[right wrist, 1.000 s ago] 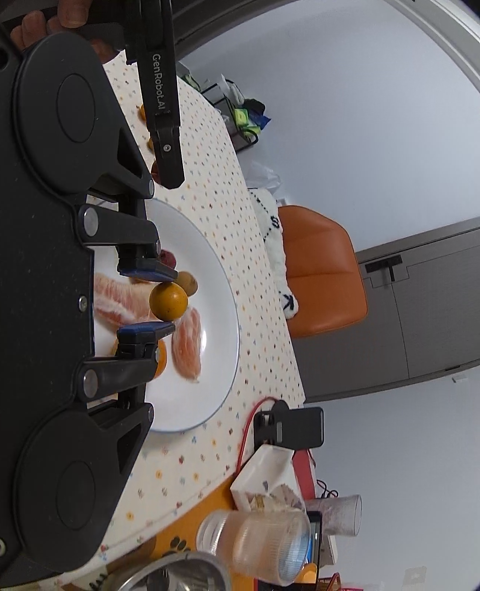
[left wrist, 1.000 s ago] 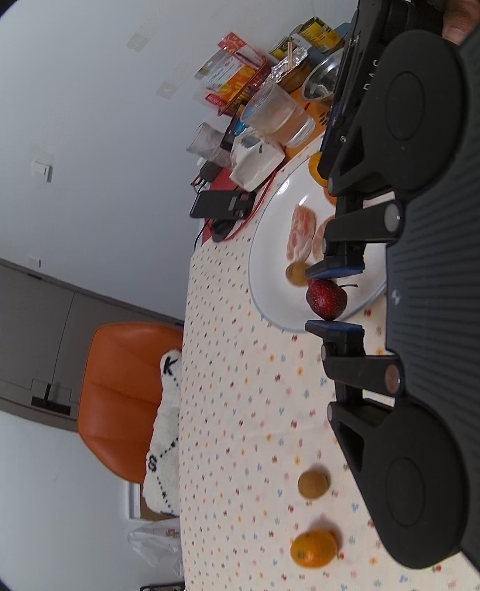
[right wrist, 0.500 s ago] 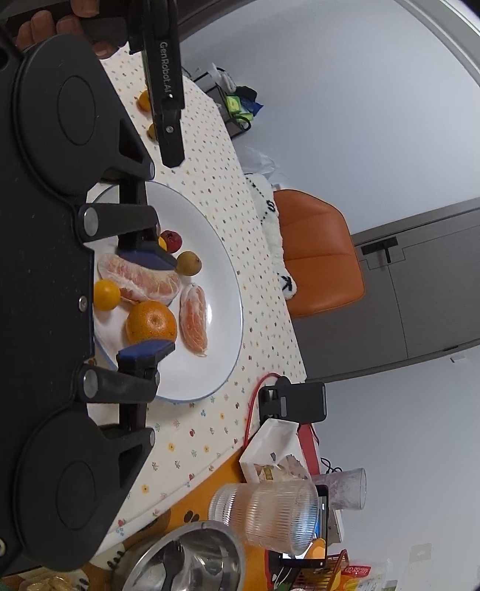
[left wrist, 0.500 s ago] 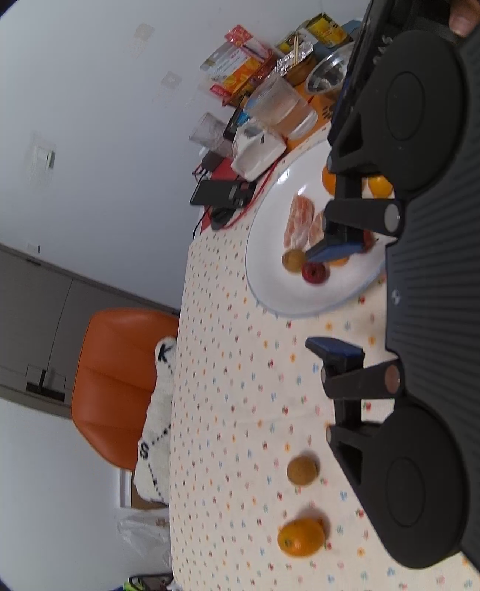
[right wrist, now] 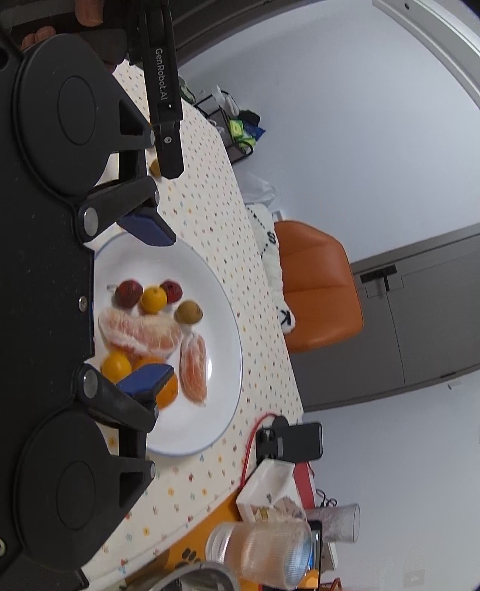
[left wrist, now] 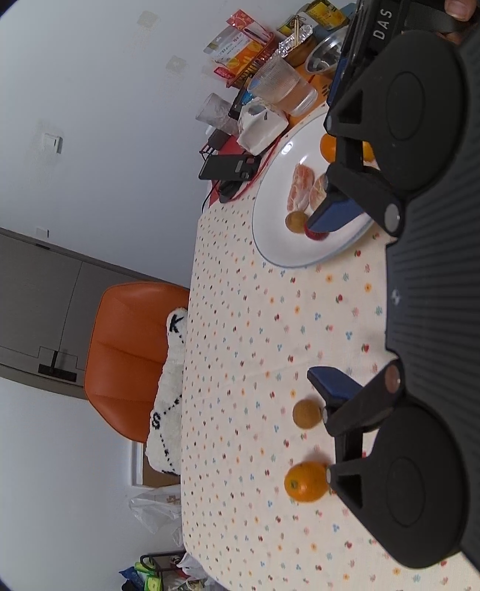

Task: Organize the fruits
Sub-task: 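Move both open tools back toward the last orange and kiwi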

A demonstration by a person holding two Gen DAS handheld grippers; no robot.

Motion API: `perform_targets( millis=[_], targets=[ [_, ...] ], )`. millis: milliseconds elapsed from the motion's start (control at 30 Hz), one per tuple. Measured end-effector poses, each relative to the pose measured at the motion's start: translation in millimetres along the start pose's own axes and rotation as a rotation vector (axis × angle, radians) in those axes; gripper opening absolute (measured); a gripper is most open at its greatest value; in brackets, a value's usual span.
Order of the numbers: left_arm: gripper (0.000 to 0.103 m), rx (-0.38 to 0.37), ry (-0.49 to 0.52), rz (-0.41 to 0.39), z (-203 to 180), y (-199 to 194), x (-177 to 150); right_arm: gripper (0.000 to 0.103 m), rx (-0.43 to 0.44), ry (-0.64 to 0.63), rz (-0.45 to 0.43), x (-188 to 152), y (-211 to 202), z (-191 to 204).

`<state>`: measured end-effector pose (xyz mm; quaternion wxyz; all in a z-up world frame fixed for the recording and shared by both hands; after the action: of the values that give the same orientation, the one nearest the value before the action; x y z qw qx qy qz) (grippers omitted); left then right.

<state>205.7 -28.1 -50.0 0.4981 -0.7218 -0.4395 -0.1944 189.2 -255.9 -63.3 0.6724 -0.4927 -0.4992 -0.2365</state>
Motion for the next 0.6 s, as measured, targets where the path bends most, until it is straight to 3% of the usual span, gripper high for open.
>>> perform_targets(
  millis=[233, 600],
  targets=[
    [0.085, 0.045, -0.002, -0.016, 15, -7, 3, 0.082, 0.05, -0.011, -0.005, 4, 12, 16],
    [0.086, 0.126, -0.036, -0.05, 52, -24, 16, 0.088, 0.147, -0.056, -0.002, 13, 38, 58]
  ],
)
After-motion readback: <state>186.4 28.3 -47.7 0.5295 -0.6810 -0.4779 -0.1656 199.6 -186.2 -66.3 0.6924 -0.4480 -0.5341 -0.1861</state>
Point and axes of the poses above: each gripper's, at about its wrist camera, not at the fingertips, and y roughly the way its jaws point, z to its left, x to its top, the point moved 2 cm from there along y, roughly the way its jaws point, and after that the axes turned 13 degrees about -y, right-handed, at the moved point
